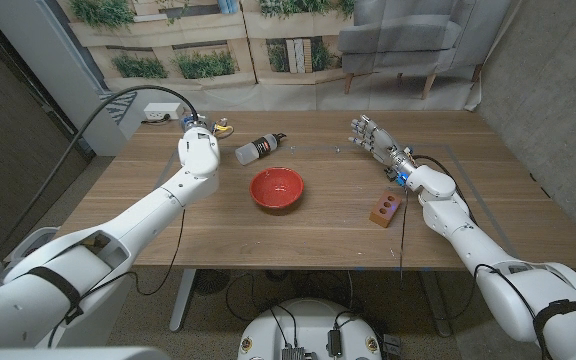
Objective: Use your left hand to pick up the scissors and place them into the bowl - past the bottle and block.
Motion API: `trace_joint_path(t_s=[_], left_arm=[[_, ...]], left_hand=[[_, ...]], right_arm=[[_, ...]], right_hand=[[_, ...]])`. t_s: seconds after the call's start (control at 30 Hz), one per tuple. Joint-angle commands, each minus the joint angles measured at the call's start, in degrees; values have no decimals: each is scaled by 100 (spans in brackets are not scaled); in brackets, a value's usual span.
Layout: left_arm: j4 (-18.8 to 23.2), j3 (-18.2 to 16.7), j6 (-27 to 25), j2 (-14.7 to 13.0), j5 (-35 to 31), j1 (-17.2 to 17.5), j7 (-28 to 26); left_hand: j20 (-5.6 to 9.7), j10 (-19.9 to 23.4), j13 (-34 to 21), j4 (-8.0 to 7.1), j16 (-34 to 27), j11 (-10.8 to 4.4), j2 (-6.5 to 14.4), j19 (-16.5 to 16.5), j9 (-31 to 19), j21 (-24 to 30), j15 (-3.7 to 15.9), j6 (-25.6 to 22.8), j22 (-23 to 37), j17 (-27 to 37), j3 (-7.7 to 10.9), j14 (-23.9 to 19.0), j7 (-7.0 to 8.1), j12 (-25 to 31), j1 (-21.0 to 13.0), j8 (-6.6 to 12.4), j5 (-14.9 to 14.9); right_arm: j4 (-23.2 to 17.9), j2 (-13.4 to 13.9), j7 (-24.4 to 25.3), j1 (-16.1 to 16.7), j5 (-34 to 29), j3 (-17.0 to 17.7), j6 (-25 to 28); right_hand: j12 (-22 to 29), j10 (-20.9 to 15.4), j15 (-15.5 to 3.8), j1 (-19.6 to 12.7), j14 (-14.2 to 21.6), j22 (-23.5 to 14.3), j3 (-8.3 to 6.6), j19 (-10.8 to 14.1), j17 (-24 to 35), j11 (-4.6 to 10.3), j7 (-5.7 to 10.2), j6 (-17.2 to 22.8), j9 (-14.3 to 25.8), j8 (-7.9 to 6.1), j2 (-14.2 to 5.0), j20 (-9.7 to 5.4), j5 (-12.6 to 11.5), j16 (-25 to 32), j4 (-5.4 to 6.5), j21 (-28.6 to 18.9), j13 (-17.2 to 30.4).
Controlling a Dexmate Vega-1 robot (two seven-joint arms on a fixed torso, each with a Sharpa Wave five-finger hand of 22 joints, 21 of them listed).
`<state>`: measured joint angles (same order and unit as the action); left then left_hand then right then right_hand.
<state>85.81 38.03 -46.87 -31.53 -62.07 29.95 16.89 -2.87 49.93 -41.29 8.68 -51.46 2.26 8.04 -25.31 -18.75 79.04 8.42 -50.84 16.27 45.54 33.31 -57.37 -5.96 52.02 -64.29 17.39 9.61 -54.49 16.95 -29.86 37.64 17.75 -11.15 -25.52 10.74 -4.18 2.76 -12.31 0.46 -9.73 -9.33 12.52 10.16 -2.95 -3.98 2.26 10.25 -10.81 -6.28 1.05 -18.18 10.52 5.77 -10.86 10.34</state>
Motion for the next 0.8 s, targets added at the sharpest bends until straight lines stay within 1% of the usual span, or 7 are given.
trace_joint_path(t_s=[0.03,0.1,0.17,0.27,0.8], left_arm=[[539,-328,446,-126,-112,314,102],[648,-379,549,-154,-116,373,102],[720,-424,632,-165,-124,418,107],[795,-481,720,-165,-154,469,131],[1474,-791,1229,-262,-319,859,324]], left_hand=[[7,666,-39,3,52,-635,-4,20,-597,51,253,-673,-13,51,67,-17,-191,-21,40,660,49],[7,666,-50,2,63,-636,-5,34,-599,60,251,-674,-23,63,71,-18,-191,-26,46,657,49],[9,676,-50,2,70,-628,-8,32,-590,74,252,-687,-34,75,76,-29,-159,-34,52,653,50],[7,695,-32,2,87,-633,-11,48,-584,91,249,-694,-52,95,84,-32,-169,-59,59,646,50],[23,700,-106,2,187,-638,-29,113,-596,188,248,-697,-154,207,128,-40,-169,-123,102,619,54]], right_arm=[[-355,65,145,177,12,-24,89],[-437,82,174,222,11,-28,104],[-495,95,199,252,13,-32,125],[-558,107,230,285,28,-34,151],[-944,208,355,497,57,-57,214]], right_hand=[[8,-32,0,19,55,-14,11,64,17,-3,-24,28,23,-9,10,-15,-31,26,-13,-28,12],[9,-33,1,21,53,-14,11,64,17,-3,-27,28,23,-9,10,-18,-31,25,-12,-28,12],[9,-34,-1,21,54,-14,12,64,17,-10,-26,27,23,-9,10,-19,-32,25,-13,-28,12],[10,-38,-2,24,55,-14,13,67,17,-11,-29,26,23,-8,10,-26,-32,25,-12,-28,12],[8,-34,-3,32,60,-14,17,72,16,-4,-37,24,23,-8,8,-23,-35,26,-13,-29,12]])
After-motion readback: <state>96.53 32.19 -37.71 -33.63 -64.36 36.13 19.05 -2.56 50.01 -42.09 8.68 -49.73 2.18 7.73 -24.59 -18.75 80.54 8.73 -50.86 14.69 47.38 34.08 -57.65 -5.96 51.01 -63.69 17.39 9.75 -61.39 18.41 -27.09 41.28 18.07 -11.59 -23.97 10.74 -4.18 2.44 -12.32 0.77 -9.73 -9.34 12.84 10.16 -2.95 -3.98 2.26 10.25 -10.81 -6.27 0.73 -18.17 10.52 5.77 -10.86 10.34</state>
